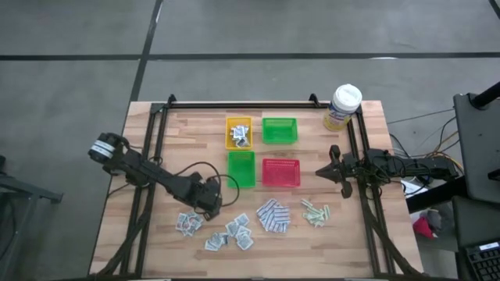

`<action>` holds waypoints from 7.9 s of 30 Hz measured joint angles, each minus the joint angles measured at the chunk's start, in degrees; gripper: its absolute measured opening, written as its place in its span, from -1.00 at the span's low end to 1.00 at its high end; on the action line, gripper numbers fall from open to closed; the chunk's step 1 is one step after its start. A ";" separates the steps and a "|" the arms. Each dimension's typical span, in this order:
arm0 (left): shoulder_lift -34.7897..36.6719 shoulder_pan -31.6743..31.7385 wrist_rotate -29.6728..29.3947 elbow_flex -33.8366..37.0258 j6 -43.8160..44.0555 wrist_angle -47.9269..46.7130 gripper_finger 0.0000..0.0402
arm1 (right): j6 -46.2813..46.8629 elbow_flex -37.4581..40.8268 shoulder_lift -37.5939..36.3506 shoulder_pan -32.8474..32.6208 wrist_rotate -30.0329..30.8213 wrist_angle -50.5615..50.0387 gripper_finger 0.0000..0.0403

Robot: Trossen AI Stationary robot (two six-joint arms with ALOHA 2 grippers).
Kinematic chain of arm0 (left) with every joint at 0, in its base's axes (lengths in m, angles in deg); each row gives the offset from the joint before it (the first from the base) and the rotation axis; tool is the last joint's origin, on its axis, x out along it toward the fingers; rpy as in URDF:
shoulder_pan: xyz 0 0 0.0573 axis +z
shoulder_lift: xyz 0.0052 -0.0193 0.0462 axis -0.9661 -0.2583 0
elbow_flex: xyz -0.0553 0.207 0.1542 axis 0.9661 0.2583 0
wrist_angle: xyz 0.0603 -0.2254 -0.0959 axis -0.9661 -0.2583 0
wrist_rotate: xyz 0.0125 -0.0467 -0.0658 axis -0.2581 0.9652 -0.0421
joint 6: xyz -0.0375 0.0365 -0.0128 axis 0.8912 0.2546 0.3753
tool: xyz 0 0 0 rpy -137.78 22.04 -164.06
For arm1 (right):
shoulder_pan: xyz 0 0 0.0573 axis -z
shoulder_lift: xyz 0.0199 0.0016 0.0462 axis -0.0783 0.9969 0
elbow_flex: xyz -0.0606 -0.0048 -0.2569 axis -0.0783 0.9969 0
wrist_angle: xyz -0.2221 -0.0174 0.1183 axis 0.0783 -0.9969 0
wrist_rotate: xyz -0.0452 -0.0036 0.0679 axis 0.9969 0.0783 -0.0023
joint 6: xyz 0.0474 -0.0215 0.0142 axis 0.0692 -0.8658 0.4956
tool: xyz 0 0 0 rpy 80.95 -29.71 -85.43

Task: Pick & Place First Aid Supplies
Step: Put the blue alcohol pad into the yellow bin

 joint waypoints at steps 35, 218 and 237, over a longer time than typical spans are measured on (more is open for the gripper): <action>11.78 12.08 -12.17 -7.00 -29.92 15.89 -1.00 | 0.00 0.00 0.00 0.01 0.00 0.00 -0.86; 6.09 -4.30 16.56 -10.37 -32.34 -2.31 -0.20 | 0.00 -0.01 0.00 0.01 0.00 0.02 -0.86; -5.41 -7.63 11.56 -17.81 -30.41 6.11 -0.20 | 0.00 0.00 0.00 0.00 0.00 0.02 -0.86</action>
